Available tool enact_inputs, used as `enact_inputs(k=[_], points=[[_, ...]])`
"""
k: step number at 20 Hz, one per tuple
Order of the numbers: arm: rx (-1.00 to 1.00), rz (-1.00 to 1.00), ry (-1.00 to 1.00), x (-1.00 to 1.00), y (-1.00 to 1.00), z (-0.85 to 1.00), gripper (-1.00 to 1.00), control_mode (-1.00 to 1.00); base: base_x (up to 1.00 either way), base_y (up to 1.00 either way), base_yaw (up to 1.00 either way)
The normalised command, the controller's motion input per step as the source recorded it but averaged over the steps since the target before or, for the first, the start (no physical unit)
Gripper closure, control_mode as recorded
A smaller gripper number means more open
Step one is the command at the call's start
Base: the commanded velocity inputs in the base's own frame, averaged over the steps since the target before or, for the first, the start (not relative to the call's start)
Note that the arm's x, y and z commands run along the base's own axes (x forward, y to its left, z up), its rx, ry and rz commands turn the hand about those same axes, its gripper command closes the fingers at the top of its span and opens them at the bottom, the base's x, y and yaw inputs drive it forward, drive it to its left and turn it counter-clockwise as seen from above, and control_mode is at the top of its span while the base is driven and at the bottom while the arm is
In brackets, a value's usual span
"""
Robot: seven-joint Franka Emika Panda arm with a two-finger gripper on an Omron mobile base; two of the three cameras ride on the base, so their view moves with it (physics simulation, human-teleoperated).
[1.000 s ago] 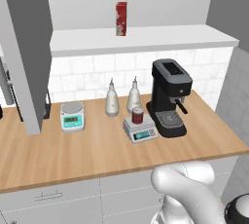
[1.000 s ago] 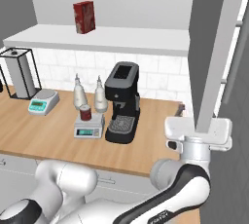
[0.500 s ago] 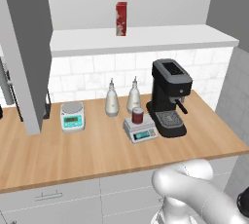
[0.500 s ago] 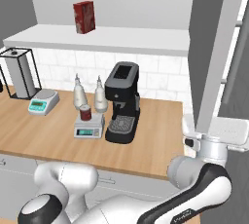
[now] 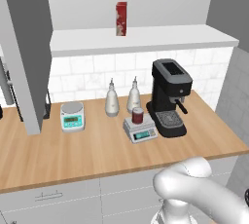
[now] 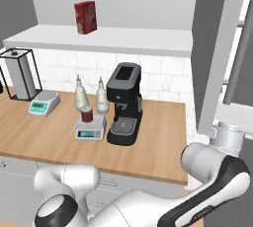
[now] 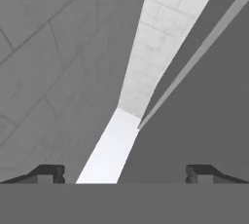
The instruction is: Pick the canned food and place it on the digital scale for weighing, and close the cabinet.
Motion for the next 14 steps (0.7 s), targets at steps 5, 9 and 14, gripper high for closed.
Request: enact_inputs(k=[5, 9, 14], points=[[0.01, 0.3, -0.5, -0.13, 0.67, 0.47, -1.0, -1.0, 0.0, 0.0, 0.0], [-0.02, 0.32, -0.63, 0.04, 0.91, 0.34, -1.0, -1.0, 0.0, 0.0, 0.0], [0.0, 0.21, -0.44, 0.02, 0.77, 0.41, -1.0, -1.0, 0.0, 0.0, 0.0]])
